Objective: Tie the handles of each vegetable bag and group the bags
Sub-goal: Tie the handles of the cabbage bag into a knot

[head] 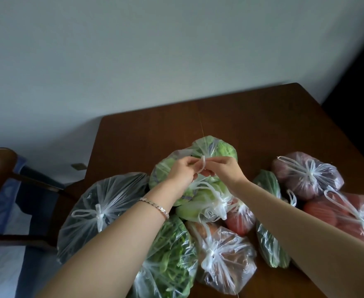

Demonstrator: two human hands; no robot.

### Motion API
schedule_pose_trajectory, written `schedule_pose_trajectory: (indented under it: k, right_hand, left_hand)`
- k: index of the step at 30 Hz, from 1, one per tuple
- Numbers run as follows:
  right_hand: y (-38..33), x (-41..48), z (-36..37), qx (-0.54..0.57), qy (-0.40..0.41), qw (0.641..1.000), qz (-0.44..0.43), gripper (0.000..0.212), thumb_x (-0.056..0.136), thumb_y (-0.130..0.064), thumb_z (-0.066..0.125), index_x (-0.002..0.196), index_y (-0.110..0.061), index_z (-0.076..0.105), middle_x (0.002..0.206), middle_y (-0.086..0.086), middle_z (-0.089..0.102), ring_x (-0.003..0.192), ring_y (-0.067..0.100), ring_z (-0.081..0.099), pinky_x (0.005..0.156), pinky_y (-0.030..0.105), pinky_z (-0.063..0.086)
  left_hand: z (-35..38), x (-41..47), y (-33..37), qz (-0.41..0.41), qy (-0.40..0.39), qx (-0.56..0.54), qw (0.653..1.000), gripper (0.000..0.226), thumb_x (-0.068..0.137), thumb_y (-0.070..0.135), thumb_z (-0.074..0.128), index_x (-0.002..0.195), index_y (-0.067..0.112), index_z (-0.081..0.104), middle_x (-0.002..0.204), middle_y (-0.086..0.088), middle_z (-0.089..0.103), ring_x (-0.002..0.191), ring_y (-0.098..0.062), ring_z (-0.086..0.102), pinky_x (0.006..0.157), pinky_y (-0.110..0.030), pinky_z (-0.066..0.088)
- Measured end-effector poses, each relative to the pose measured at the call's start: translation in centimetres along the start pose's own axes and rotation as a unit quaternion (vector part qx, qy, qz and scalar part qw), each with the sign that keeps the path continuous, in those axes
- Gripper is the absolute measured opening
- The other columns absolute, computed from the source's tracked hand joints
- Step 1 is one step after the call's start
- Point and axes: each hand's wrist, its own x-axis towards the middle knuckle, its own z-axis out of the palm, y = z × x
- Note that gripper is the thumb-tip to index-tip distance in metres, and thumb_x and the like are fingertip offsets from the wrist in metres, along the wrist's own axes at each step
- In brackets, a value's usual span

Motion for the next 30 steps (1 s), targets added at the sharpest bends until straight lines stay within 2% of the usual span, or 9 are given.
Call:
schedule_pose_trajectory:
  k: [2, 6, 9, 12, 17, 21, 23, 26, 30]
  right_hand:
    - [0.0, -0.1, -0.2, -0.032, -0.005, 0.999, -0.020, 0.013, 0.081, -0.014, 0.065, 0.076, -0.004, 0.073, 0.059, 0.001, 0.060, 0.054, 0.008, 0.047, 0.054, 0.018, 0.038]
    - [0.2, 0.1, -0.2, -0.137, 0.009, 0.990, -0.043, 0.011, 0.085, -0.013, 0.061, 0.082, -0.009, 0.071, 0.061, 0.000, 0.060, 0.054, 0.014, 0.045, 0.049, 0.023, 0.035]
    - [0.2, 0.4, 0.1, -0.085, 0.029, 0.996, -0.021, 0.021, 0.089, -0.020, 0.056, 0.081, -0.003, 0.067, 0.066, 0.005, 0.058, 0.059, 0.016, 0.048, 0.057, 0.029, 0.040]
    - [-0.4, 0.7, 0.4, -0.022, 0.056, 0.998, -0.009, 0.029, 0.090, -0.025, 0.055, 0.065, -0.010, 0.056, 0.058, 0.002, 0.052, 0.051, 0.012, 0.049, 0.049, 0.023, 0.039]
    - [-1.5, 1.7, 0.9, -0.048, 0.046, 0.998, -0.008, 0.030, 0.089, -0.032, 0.056, 0.065, -0.015, 0.051, 0.057, 0.003, 0.048, 0.053, 0.017, 0.053, 0.039, 0.015, 0.039]
    - [-0.9, 1.7, 0.8, -0.016, -0.004, 0.998, -0.056, 0.025, 0.092, -0.024, 0.053, 0.068, -0.016, 0.051, 0.061, 0.003, 0.052, 0.061, 0.023, 0.056, 0.058, 0.028, 0.048]
    - [-0.6, 1.7, 0.6, -0.024, 0.020, 0.998, -0.057, 0.022, 0.092, -0.022, 0.052, 0.072, -0.015, 0.051, 0.062, 0.003, 0.054, 0.060, 0.023, 0.057, 0.058, 0.029, 0.048]
    - [-0.6, 2.7, 0.1, -0.026, 0.097, 0.995, 0.017, 0.015, 0.085, -0.015, 0.062, 0.088, -0.010, 0.048, 0.067, 0.006, 0.056, 0.048, 0.016, 0.054, 0.043, 0.022, 0.044]
    - [-0.9, 4.0, 0.1, -0.186, 0.101, 0.977, 0.025, 0.019, 0.075, 0.000, 0.064, 0.075, -0.013, 0.050, 0.059, 0.001, 0.054, 0.033, 0.002, 0.052, 0.037, 0.013, 0.039]
  left_hand:
    - [0.0, 0.0, 0.0, 0.005, 0.027, 0.052, 0.998, 0.015, 0.088, 0.026, 0.060, 0.089, 0.010, 0.061, 0.065, -0.001, 0.067, 0.042, -0.003, 0.042, 0.041, -0.012, 0.033]
    - [-0.4, -0.3, -0.4, 0.066, 0.029, 0.185, 0.980, 0.039, 0.084, 0.050, 0.056, 0.077, 0.012, 0.058, 0.066, 0.001, 0.070, 0.039, 0.002, 0.053, 0.042, -0.010, 0.037]
    - [-0.4, -0.8, -0.1, 0.109, -0.001, 0.251, 0.962, 0.036, 0.092, 0.044, 0.047, 0.072, 0.015, 0.053, 0.060, 0.002, 0.064, 0.038, 0.005, 0.053, 0.039, -0.006, 0.036]
    - [-0.6, -1.0, 0.3, 0.160, 0.020, 0.308, 0.938, 0.039, 0.097, 0.041, 0.035, 0.076, 0.015, 0.055, 0.060, 0.000, 0.063, 0.043, -0.003, 0.052, 0.048, -0.016, 0.041]
    - [-1.3, -0.8, 0.6, 0.109, 0.024, 0.228, 0.967, 0.043, 0.097, 0.038, 0.033, 0.088, 0.010, 0.064, 0.059, -0.005, 0.067, 0.051, -0.014, 0.060, 0.066, -0.032, 0.051]
    - [-2.4, 0.5, 1.3, 0.018, 0.000, 0.160, 0.987, 0.042, 0.093, 0.038, 0.031, 0.106, 0.016, 0.064, 0.085, -0.014, 0.072, 0.080, -0.026, 0.068, 0.087, -0.043, 0.053]
    - [-2.9, 0.8, 1.5, 0.013, -0.031, 0.161, 0.986, 0.040, 0.088, 0.043, 0.035, 0.109, 0.023, 0.062, 0.095, -0.015, 0.070, 0.088, -0.030, 0.067, 0.092, -0.046, 0.051]
    - [-2.4, 0.4, 1.4, 0.037, -0.094, 0.179, 0.979, 0.026, 0.090, 0.035, 0.049, 0.079, 0.013, 0.056, 0.080, -0.015, 0.070, 0.075, -0.022, 0.069, 0.081, -0.036, 0.054]
    - [-1.5, -0.3, 0.7, 0.155, -0.010, 0.223, 0.962, 0.029, 0.088, 0.022, 0.058, 0.065, 0.013, 0.044, 0.059, -0.006, 0.059, 0.048, -0.002, 0.046, 0.051, -0.012, 0.035]
